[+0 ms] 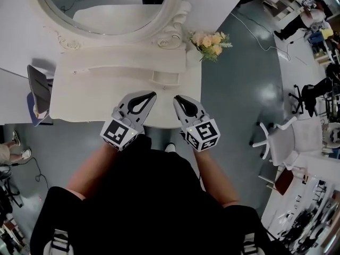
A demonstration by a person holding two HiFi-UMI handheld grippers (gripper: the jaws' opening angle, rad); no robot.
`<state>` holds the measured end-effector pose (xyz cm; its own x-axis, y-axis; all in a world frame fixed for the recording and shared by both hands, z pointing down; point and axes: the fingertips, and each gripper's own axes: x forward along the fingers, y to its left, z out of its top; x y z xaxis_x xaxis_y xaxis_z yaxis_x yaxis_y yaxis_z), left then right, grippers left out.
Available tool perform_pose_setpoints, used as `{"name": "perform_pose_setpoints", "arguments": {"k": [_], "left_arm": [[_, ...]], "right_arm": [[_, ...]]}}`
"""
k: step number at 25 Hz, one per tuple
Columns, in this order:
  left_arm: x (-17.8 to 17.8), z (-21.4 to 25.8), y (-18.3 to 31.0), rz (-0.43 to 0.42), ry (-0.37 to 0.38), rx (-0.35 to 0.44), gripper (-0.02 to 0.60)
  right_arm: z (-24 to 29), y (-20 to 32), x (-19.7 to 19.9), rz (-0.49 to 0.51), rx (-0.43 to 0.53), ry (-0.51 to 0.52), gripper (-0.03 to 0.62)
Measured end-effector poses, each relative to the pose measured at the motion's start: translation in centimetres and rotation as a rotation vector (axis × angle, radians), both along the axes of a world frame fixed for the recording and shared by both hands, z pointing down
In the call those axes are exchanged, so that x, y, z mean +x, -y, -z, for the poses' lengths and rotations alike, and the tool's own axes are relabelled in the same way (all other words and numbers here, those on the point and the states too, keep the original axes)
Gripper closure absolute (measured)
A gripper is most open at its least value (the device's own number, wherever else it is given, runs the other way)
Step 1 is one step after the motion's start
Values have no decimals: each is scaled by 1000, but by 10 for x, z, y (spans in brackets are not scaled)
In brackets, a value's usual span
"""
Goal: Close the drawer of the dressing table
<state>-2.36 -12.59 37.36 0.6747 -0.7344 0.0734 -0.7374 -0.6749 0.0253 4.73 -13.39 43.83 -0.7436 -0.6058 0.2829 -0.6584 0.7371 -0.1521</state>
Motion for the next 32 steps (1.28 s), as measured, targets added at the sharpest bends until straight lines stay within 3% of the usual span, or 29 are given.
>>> {"name": "perform_pose_setpoints", "arguments": {"k": [13, 23, 32], "left_arm": [[-25, -64, 40, -162, -24, -30, 587], [-36, -98, 59, -210, -6, -60, 588], [-33, -112, 75, -217, -26, -85, 588]], "right_arm": [[-129, 45, -22, -269, -209, -224, 508], [-189, 65, -35, -393, -322, -276, 434], [-233, 77, -36, -431, -423, -264, 427]]}}
